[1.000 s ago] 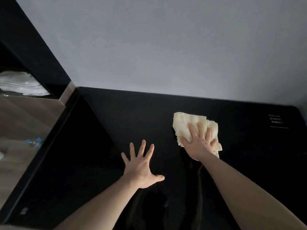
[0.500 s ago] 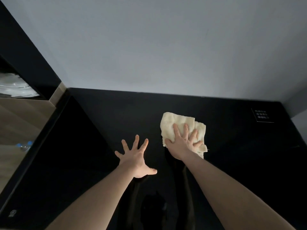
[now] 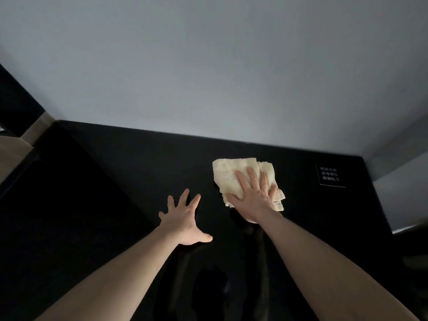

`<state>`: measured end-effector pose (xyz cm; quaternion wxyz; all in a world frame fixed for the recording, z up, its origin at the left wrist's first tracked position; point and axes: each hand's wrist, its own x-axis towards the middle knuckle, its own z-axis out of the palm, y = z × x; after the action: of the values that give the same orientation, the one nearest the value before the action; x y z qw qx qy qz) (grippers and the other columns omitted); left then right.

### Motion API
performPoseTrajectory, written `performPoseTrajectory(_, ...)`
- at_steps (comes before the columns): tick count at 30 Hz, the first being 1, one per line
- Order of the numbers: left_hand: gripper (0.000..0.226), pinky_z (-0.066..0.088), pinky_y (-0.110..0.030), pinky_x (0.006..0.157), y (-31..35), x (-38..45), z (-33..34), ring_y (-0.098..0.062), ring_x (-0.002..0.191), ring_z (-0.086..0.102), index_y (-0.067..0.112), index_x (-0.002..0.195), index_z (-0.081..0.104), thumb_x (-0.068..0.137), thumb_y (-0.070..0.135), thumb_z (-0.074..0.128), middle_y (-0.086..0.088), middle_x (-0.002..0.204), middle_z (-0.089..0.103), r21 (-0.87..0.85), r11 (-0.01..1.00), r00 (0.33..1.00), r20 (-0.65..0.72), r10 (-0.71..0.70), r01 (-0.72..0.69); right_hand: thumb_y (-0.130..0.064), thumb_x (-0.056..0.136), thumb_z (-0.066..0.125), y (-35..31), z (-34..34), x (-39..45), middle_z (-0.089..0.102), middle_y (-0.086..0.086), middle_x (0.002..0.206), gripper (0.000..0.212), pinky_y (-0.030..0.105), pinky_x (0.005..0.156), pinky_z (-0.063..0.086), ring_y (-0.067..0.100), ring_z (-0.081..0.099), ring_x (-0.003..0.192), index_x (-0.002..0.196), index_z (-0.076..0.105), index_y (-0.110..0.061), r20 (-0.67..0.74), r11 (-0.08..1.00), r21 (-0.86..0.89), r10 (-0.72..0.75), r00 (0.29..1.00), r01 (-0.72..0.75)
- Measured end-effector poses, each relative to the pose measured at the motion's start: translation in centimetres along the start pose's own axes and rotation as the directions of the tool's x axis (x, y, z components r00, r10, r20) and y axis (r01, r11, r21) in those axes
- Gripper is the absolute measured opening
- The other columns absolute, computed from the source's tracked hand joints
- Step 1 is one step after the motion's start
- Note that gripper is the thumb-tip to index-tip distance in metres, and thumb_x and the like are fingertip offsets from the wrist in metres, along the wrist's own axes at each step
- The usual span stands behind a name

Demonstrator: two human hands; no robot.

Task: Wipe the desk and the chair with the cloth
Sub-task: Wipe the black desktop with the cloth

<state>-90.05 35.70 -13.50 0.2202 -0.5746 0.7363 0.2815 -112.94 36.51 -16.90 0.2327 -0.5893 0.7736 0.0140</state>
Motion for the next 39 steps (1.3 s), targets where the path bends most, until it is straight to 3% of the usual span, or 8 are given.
performPoseTrajectory(4, 0.138, 0.017, -0.077, 0.121, 3.9, 1.3, -0.1, -0.055, 0.156, -0.015, 0.041, 0.165, -0.014, 0.072, 0.070, 0.084, 0.002, 0.173, -0.028, -0.013, 0.998, 0.998, 0.019, -0.066, 0.066, -0.082, 0.096, 0.032, 10.4, -3.4, 0.6, -0.025, -0.014, 0.173, 0.086, 0.070, 0.125, -0.008, 0.033, -0.027, 0.159, 0.165, -0.008, -0.050, 0.002, 0.993, 0.011, 0.116, 0.993, -0.116)
performPoseTrajectory(9, 0.138, 0.015, -0.075, 0.122, 4.9, 1.6, 0.4, -0.053, 0.156, -0.019, 0.045, 0.163, -0.020, 0.074, 0.071, 0.082, 0.006, 0.170, -0.034, -0.026, 0.994, 0.994, 0.032, -0.109, 0.110, -0.083, 0.096, 0.030, 21.6, -6.7, 0.7, -0.024, -0.014, 0.174, 0.086, 0.075, 0.122, -0.006, 0.031, -0.023, 0.161, 0.166, -0.007, -0.048, -0.012, 0.961, 0.022, 0.277, 0.961, -0.277)
performPoseTrajectory(16, 0.138, 0.015, -0.074, 0.123, 5.5, 1.5, 0.2, -0.051, 0.157, -0.018, 0.048, 0.162, -0.020, 0.073, 0.070, 0.083, 0.008, 0.170, -0.033, -0.035, 0.991, 0.991, 0.039, -0.131, 0.132, -0.080, 0.096, 0.032, 23.8, -7.1, 1.8, -0.019, -0.013, 0.174, 0.086, 0.076, 0.121, -0.005, 0.034, -0.015, 0.161, 0.166, -0.007, -0.049, -0.052, 0.914, 0.135, 0.392, 0.919, -0.382)
performPoseTrajectory(24, 0.135, 0.009, -0.076, 0.123, 5.6, 1.7, 0.1, -0.052, 0.155, -0.023, 0.048, 0.162, -0.020, 0.074, 0.072, 0.080, 0.008, 0.170, -0.035, -0.049, 0.994, 0.995, 0.023, -0.101, 0.102, -0.073, 0.099, 0.033, 19.4, -6.6, 3.1, -0.016, -0.009, 0.172, 0.078, 0.077, 0.119, 0.005, 0.042, -0.011, 0.157, 0.164, -0.005, -0.052, -0.056, 0.851, 0.128, 0.519, 0.853, -0.509)
performPoseTrajectory(30, 0.129, 0.009, -0.074, 0.124, 4.7, 1.3, 0.5, -0.052, 0.156, -0.020, 0.044, 0.165, -0.012, 0.076, 0.076, 0.076, 0.008, 0.172, -0.028, -0.038, 0.999, 0.999, -0.033, -0.017, 0.016, -0.072, 0.098, 0.031, 9.5, -4.6, 3.7, -0.017, -0.008, 0.172, 0.078, 0.078, 0.120, 0.006, 0.045, -0.012, 0.156, 0.164, -0.006, -0.053, -0.036, 0.912, 0.035, 0.410, 0.911, -0.409)
performPoseTrajectory(33, 0.110, 0.019, -0.061, 0.128, 2.1, 0.7, 0.5, -0.041, 0.161, -0.010, 0.042, 0.167, 0.004, 0.085, 0.069, 0.072, 0.013, 0.176, -0.011, -0.048, 0.994, 0.987, -0.132, 0.092, -0.099, -0.072, 0.099, 0.032, 4.4, -3.5, 4.0, -0.022, -0.008, 0.172, 0.079, 0.081, 0.119, 0.003, 0.047, -0.016, 0.156, 0.164, -0.008, -0.052, -0.004, 0.930, 0.025, 0.366, 0.931, -0.366)
performPoseTrajectory(35, 0.096, 0.025, -0.049, 0.129, -1.1, 0.4, 0.2, -0.029, 0.163, 0.007, 0.039, 0.167, 0.016, 0.091, 0.066, 0.067, 0.012, 0.176, 0.006, -0.075, 0.983, 0.959, -0.244, 0.147, -0.170, -0.073, 0.098, 0.031, 1.3, -2.8, 4.1, -0.022, -0.007, 0.172, 0.079, 0.081, 0.118, 0.005, 0.046, -0.015, 0.155, 0.164, -0.009, -0.053, -0.002, 0.934, 0.001, 0.358, 0.934, -0.358)
performPoseTrajectory(39, 0.087, 0.030, -0.037, 0.124, -11.8, 0.3, 0.3, -0.024, 0.151, 0.038, 0.031, 0.159, 0.044, 0.085, 0.077, 0.044, 0.003, 0.169, 0.035, -0.080, 0.991, 0.857, -0.512, 0.052, -0.108, -0.072, 0.099, 0.028, -5.2, -0.9, 4.5, -0.023, -0.004, 0.172, 0.079, 0.084, 0.116, 0.005, 0.048, -0.017, 0.155, 0.164, -0.012, -0.051, -0.001, 0.942, -0.020, 0.334, 0.943, -0.334)
